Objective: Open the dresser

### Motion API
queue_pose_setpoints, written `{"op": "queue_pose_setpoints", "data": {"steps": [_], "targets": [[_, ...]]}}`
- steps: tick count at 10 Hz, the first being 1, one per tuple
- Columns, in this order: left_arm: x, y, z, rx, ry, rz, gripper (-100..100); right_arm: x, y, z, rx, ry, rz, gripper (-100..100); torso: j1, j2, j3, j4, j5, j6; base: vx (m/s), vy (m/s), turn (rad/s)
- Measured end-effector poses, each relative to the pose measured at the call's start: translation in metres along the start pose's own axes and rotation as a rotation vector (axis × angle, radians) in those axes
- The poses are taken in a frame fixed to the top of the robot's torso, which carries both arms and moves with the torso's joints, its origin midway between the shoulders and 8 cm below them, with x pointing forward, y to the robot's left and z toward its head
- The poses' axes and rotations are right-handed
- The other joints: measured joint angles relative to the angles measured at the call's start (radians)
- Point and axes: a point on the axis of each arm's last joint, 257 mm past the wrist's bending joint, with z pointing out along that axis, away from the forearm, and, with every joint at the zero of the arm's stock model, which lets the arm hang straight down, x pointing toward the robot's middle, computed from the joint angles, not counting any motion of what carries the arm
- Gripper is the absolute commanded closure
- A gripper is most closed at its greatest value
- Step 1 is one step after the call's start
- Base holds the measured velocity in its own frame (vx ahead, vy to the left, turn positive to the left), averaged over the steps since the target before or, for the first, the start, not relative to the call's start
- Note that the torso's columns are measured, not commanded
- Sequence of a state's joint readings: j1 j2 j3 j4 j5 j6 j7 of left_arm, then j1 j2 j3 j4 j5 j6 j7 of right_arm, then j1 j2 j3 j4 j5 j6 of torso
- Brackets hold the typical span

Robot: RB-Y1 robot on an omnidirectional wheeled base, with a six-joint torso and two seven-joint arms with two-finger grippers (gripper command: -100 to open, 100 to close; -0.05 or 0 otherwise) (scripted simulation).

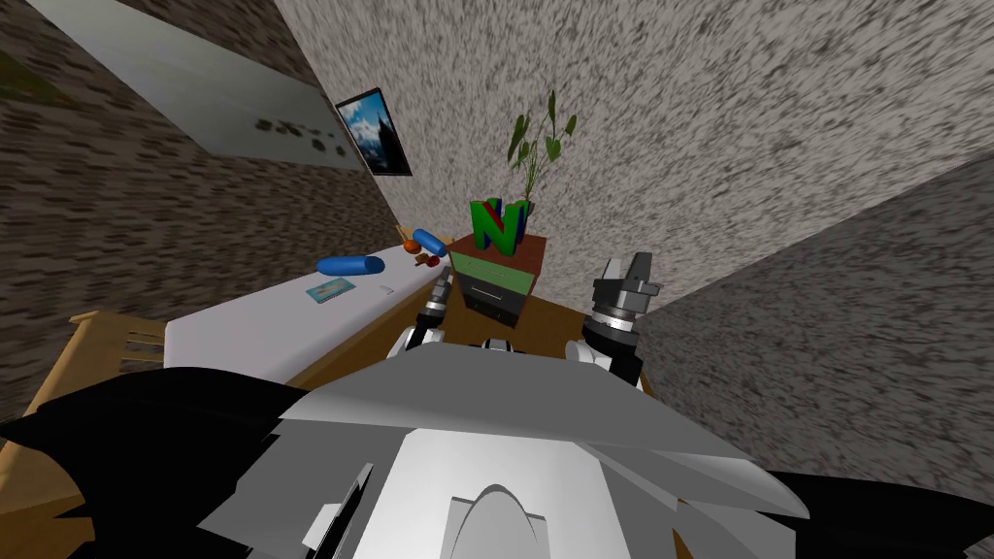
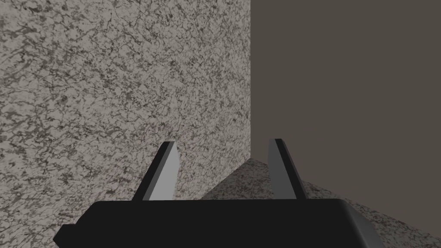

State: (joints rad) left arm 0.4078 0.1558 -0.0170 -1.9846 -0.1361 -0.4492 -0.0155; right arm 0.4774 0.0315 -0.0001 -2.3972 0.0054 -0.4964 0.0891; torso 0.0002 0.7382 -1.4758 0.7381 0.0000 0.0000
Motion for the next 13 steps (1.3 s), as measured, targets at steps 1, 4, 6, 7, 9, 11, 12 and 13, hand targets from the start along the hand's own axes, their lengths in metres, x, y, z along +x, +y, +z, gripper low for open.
{"op": "queue_pose_setpoints", "data": {"steps": [1,4,6,7,9,11,12,13], "targets": [[0.004,0.007,0.000,-0.009,0.005,-0.003,-100,0.000,0.000,0.000,0.000,0.000,0.000,0,0.000,0.000,0.000,0.000,0.000,0.000,0.067,0.019,-0.047],[0.015,0.024,-0.002,-0.035,0.016,-0.012,-100,0.000,0.000,0.000,0.000,0.000,0.000,0,-0.001,0.000,0.000,0.000,0.000,0.000,0.070,0.018,-0.045],[0.022,0.036,-0.006,-0.051,0.021,-0.020,-100,0.000,0.000,0.000,0.000,0.000,0.000,0,0.000,0.000,0.000,0.000,0.000,0.000,0.075,0.022,-0.050],[0.026,0.041,-0.007,-0.059,0.025,-0.024,-100,0.000,0.000,0.000,0.000,0.000,0.000,0,0.000,-0.001,0.000,0.000,0.000,0.000,0.072,0.017,-0.051],[0.036,0.053,-0.009,-0.077,0.034,-0.031,-100,0.000,0.000,0.000,0.000,0.000,0.000,0,0.000,0.000,0.000,0.000,0.000,0.000,0.067,0.021,-0.054],[0.047,0.066,-0.011,-0.094,0.048,-0.036,-100,0.000,0.000,0.000,0.000,0.000,0.000,0,0.000,-0.001,-0.001,0.000,0.000,0.000,0.086,0.023,-0.059],[0.052,0.072,-0.012,-0.103,0.056,-0.038,-100,0.000,0.000,0.000,0.000,0.000,0.000,0,0.000,-0.001,-0.001,0.000,0.000,0.000,0.078,0.038,-0.066],[0.058,0.078,-0.014,-0.113,0.065,-0.039,-100,0.000,0.000,0.000,0.000,0.000,0.000,0,0.001,0.000,0.000,0.000,0.000,0.000,0.090,0.039,-0.058]]}}
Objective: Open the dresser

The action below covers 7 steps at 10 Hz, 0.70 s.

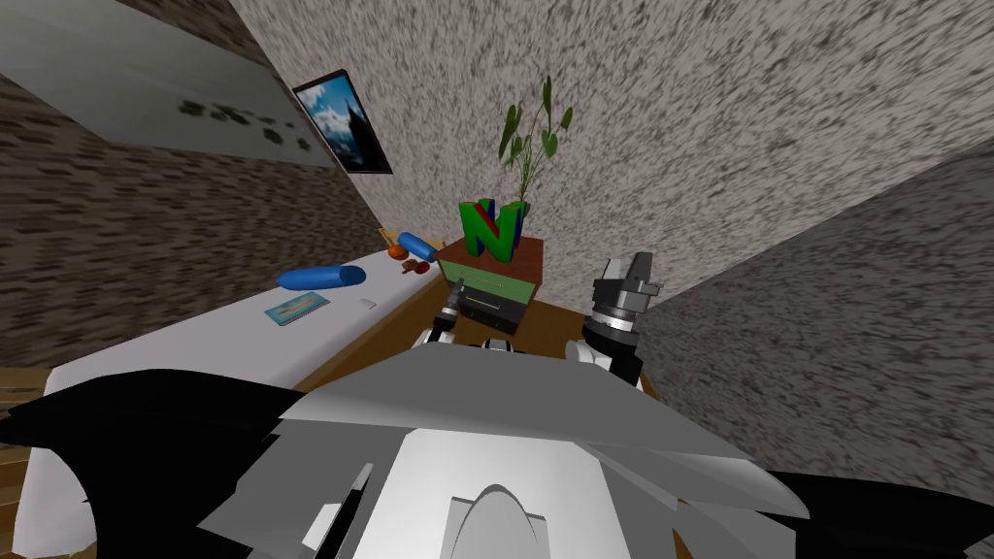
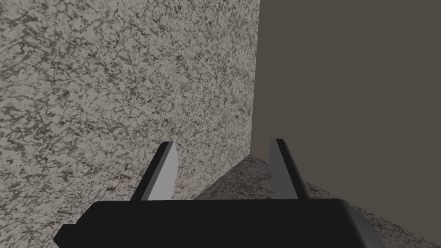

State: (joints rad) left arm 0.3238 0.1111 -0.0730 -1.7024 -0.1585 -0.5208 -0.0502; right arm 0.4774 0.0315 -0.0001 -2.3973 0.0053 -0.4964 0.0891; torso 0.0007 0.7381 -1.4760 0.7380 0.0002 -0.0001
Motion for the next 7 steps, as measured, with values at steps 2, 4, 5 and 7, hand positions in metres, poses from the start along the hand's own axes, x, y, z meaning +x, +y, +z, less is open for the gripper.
{"op": "queue_pose_setpoints", "data": {"steps": [2,4,5,7], "targets": [[0.010,0.014,-0.002,-0.021,0.021,0.001,-100,0.000,0.000,0.000,0.000,0.000,0.000,0,-0.001,0.000,0.000,0.000,0.000,0.000,0.091,0.035,-0.059],[0.018,0.029,-0.004,-0.041,0.042,0.002,-100,0.000,0.000,0.000,0.000,0.000,0.000,0,0.000,0.000,0.000,0.000,0.000,0.000,0.086,0.039,-0.072],[0.023,0.036,-0.005,-0.051,0.052,0.002,-100,0.000,0.000,0.000,0.000,0.000,0.000,0,-0.001,0.000,0.000,0.000,0.000,0.000,0.080,0.025,-0.048],[0.034,0.047,-0.009,-0.070,0.070,0.001,-100,0.000,0.000,0.000,0.000,0.000,0.000,0,-0.001,0.000,0.000,0.000,0.000,0.000,0.076,0.023,-0.050]]}}
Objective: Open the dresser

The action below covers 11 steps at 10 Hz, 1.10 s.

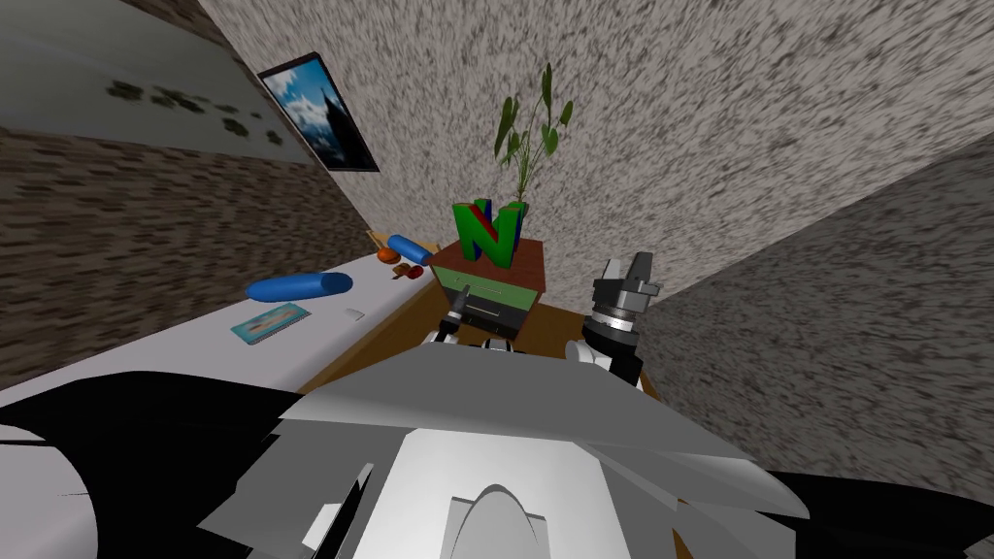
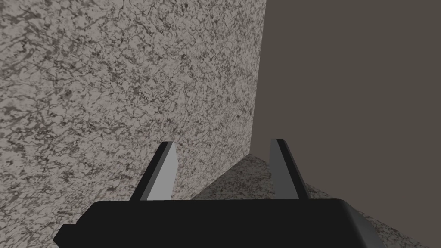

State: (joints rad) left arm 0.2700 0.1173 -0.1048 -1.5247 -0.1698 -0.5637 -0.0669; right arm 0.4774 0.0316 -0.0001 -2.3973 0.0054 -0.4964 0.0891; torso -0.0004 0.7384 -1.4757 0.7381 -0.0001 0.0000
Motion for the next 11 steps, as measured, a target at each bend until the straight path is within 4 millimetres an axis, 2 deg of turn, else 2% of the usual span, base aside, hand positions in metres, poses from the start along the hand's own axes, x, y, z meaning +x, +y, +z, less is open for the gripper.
{"op": "queue_pose_setpoints", "data": {"steps": [4,7,8,9,11], "targets": [[0.017,0.017,-0.001,-0.026,0.026,-0.005,-100,0.000,0.000,0.000,0.000,0.000,0.000,0,0.000,0.001,0.000,0.000,0.000,0.000,0.050,0.018,-0.030],[0.014,0.013,0.008,-0.024,0.024,-0.005,-100,0.000,0.000,0.000,0.000,0.000,0.000,0,-0.001,-0.002,-0.001,-0.001,0.000,0.000,0.048,-0.010,-0.011],[0.014,0.013,0.008,-0.026,0.024,-0.005,100,0.000,0.000,0.000,0.000,0.000,0.000,0,0.000,0.000,0.000,0.000,0.000,0.000,-0.039,0.003,0.024],[0.016,0.017,0.005,-0.028,0.026,-0.006,100,0.000,0.000,0.000,0.000,0.000,0.000,0,0.001,0.004,0.002,0.001,0.000,0.000,-0.021,0.002,0.000],[0.014,0.008,0.009,-0.008,0.024,-0.008,100,0.000,0.000,0.000,0.000,0.000,0.000,0,0.002,0.001,0.001,-0.003,0.001,0.000,-0.142,0.016,0.020]]}}
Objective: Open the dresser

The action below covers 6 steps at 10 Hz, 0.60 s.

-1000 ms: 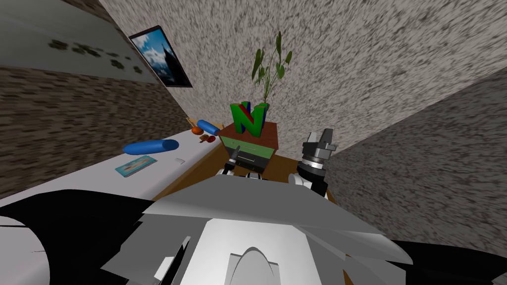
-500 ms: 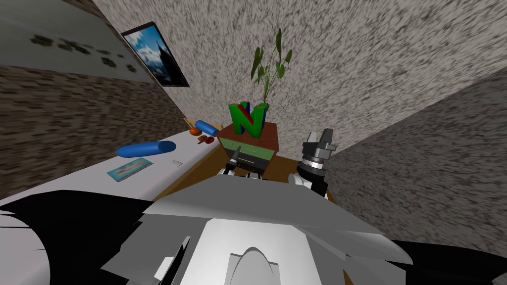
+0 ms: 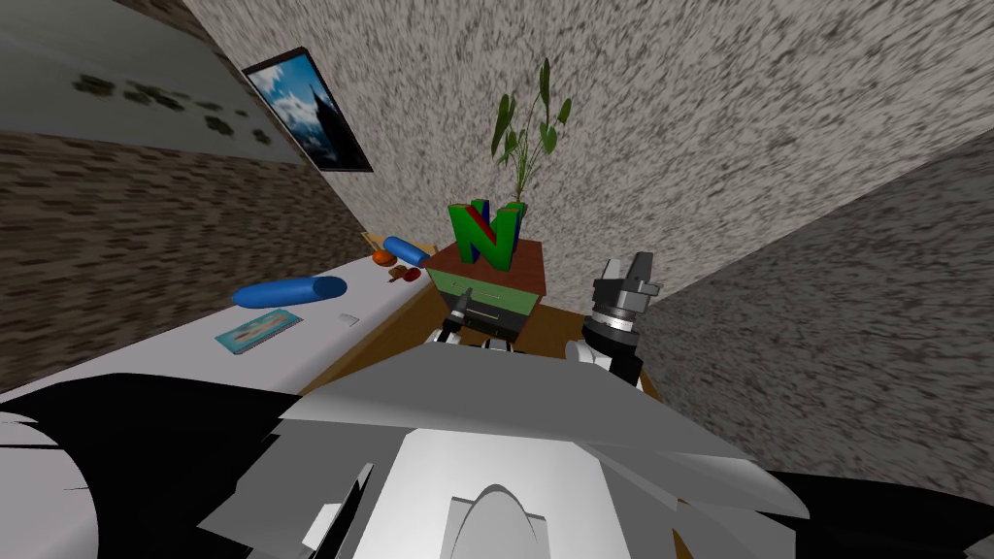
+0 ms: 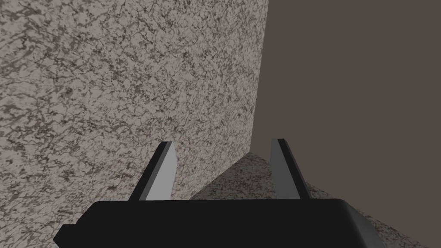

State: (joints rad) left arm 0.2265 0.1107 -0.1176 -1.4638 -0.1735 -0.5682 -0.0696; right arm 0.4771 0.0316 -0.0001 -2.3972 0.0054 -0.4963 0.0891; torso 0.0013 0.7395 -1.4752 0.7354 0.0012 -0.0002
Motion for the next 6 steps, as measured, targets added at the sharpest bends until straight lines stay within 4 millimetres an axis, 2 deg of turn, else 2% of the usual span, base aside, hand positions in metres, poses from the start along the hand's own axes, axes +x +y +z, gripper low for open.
{"op": "queue_pose_setpoints", "data": {"steps": [2,4,6], "targets": [[0.0003,-0.0013,0.0009,-0.004,0.006,-0.001,100,0.0000,0.0000,0.0000,0.000,0.000,0.000,0,0.000,0.001,0.001,0.001,0.000,-0.001,-0.176,0.034,0.008],[0.0019,0.0001,-0.0006,-0.013,0.011,-0.004,100,0.0000,-0.0001,0.0000,0.000,0.000,0.000,0,0.000,-0.005,-0.002,0.003,-0.002,-0.001,-0.108,0.019,0.010],[0.0021,-0.0028,-0.0025,-0.008,0.014,-0.004,100,0.0000,0.0000,0.0000,0.000,0.000,0.000,0,-0.001,0.000,0.000,0.002,-0.001,-0.001,-0.182,0.014,0.033]]}}
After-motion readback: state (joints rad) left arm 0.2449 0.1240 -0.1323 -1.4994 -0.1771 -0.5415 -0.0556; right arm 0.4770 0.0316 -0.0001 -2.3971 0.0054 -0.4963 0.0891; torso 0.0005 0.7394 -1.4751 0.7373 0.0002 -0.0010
